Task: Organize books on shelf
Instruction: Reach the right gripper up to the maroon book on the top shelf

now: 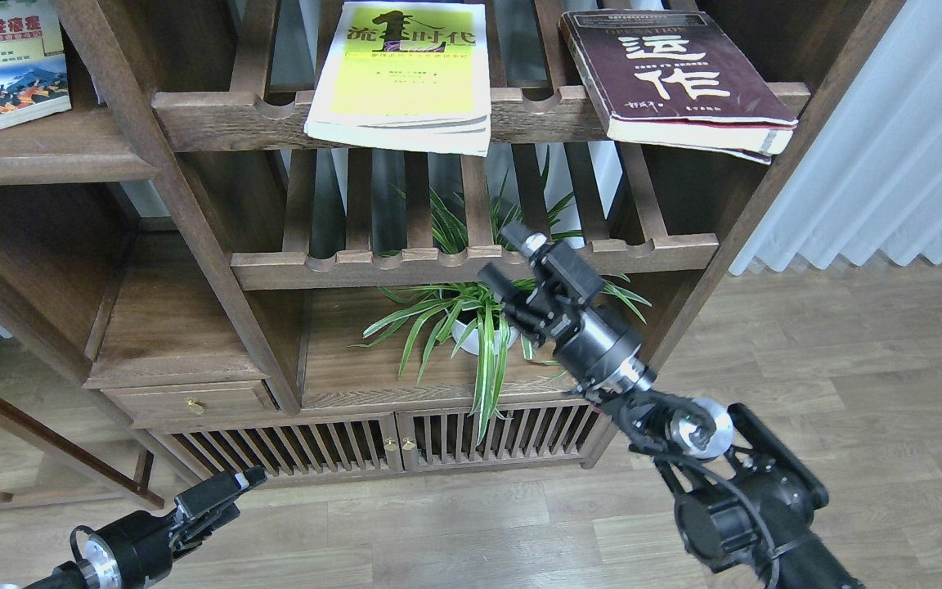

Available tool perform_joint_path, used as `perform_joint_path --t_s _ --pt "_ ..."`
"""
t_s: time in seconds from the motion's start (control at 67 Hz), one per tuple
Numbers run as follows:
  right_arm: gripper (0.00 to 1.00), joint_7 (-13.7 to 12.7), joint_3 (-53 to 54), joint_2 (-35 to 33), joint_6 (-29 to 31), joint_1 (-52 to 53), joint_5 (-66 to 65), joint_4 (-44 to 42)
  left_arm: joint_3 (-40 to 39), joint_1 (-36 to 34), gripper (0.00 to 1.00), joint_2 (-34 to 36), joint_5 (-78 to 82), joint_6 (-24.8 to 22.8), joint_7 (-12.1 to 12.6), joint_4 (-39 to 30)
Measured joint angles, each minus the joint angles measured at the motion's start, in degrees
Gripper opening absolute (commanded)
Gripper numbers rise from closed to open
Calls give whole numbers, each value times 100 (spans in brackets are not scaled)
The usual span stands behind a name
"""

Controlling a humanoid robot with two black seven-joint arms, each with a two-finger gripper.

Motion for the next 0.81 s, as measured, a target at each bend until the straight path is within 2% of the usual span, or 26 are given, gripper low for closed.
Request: perform_joint_path --t_s 0.209,0.807 --pt "99 0 132 -251 35 -35 11 321 11 11 99 -9 -4 -1 3 87" --pt "96 0 972 -394 6 -178 19 824 31 93 99 -8 -29 -2 -8 410"
